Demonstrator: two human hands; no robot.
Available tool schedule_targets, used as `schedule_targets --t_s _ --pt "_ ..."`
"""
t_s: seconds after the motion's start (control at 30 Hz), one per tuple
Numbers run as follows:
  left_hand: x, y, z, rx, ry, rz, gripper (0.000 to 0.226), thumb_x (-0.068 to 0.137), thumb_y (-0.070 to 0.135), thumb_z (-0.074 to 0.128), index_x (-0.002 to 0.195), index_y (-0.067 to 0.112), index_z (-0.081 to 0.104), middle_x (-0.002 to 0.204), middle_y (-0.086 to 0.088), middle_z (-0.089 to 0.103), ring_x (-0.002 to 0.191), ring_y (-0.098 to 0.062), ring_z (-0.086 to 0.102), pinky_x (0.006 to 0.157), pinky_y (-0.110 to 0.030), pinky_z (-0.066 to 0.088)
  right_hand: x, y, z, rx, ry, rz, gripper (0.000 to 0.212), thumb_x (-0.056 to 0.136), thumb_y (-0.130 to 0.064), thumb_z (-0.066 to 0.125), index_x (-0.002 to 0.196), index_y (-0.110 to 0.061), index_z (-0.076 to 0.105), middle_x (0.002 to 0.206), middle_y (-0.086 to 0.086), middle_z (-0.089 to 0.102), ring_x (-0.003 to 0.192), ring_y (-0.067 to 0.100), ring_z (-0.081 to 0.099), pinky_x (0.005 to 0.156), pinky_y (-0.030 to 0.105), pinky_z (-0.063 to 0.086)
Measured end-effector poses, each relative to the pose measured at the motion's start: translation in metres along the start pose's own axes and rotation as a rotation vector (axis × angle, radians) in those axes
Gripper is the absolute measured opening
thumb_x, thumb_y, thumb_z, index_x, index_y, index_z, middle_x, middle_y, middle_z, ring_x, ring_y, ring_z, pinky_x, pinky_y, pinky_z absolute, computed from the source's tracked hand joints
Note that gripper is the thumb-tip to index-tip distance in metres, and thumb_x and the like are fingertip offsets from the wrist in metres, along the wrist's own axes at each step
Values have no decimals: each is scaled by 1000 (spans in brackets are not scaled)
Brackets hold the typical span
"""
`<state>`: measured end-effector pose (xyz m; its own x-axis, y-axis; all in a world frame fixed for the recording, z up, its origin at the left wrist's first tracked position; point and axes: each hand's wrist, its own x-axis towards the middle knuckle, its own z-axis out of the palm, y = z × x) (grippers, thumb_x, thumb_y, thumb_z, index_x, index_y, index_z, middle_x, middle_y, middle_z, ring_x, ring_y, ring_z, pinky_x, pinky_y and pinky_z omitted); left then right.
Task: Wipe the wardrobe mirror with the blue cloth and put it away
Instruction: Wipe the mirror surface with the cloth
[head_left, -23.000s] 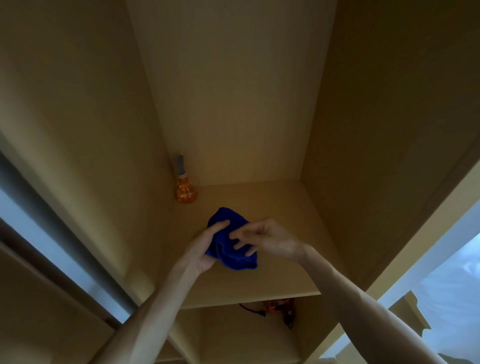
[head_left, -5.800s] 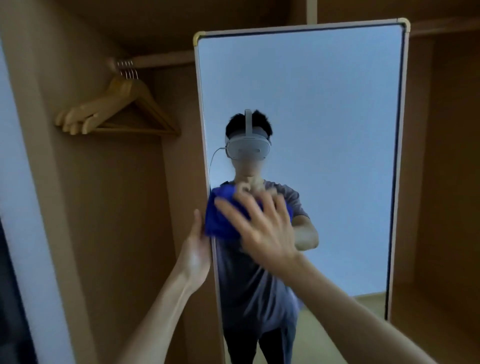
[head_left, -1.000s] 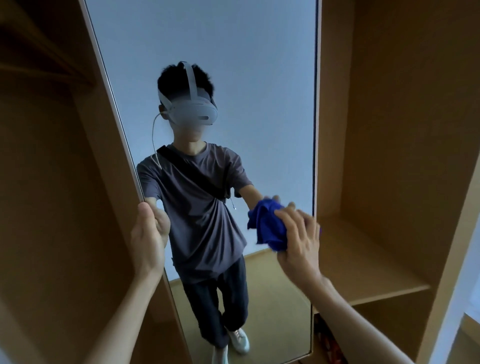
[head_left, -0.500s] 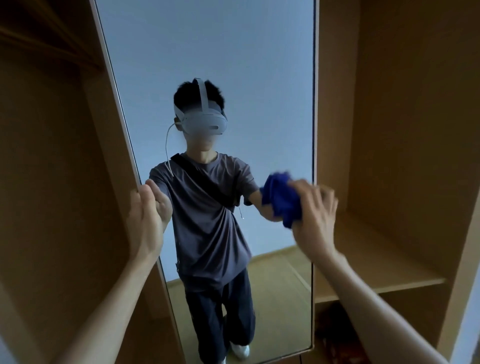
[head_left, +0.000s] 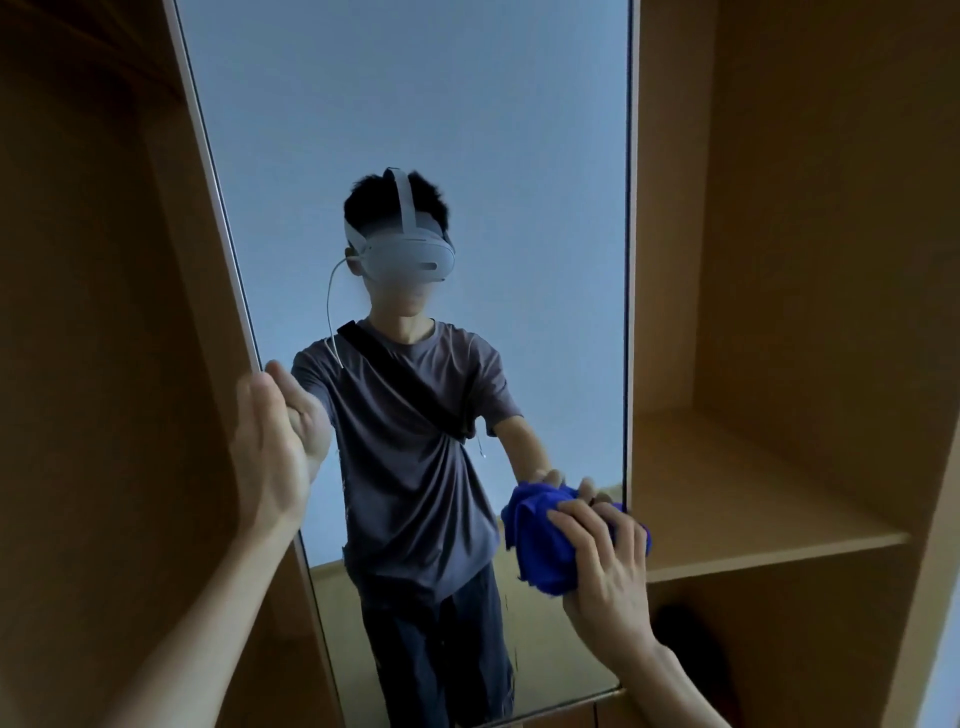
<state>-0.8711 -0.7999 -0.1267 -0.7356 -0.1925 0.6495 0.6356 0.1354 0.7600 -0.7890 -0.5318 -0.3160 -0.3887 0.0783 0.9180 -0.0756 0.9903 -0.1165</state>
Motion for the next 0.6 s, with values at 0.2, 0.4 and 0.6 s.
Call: schedule_targets --t_s 0.2,0.4,0.6 --pt "-3 3 -4 -100 -2 -89 46 105 51 22 85 20 49 81 1 52 68 5 56 79 -27 47 81 -7 -33 132 169 142 79 60 5 60 134 -18 46 136 1 49 108 36 48 85 37 31" --pt "-5 8 -4 -235 -65 -154 35 107 40 25 83 29 48 68 14 58 52 21 54 51 2 39 190 -50 -54 197 371 336 63 79 -39 55 136 -14 55 136 7 56 113 36 49 92 45 36" --pt "-1 -2 -9 -241 -58 -106 48 103 50 31 84 10 47 65 1 49 58 -5 49 59 -15 41 108 -99 -1 33 148 -182 65 76 -37 68 137 -17 56 137 6 54 111 38 52 88 52 45"
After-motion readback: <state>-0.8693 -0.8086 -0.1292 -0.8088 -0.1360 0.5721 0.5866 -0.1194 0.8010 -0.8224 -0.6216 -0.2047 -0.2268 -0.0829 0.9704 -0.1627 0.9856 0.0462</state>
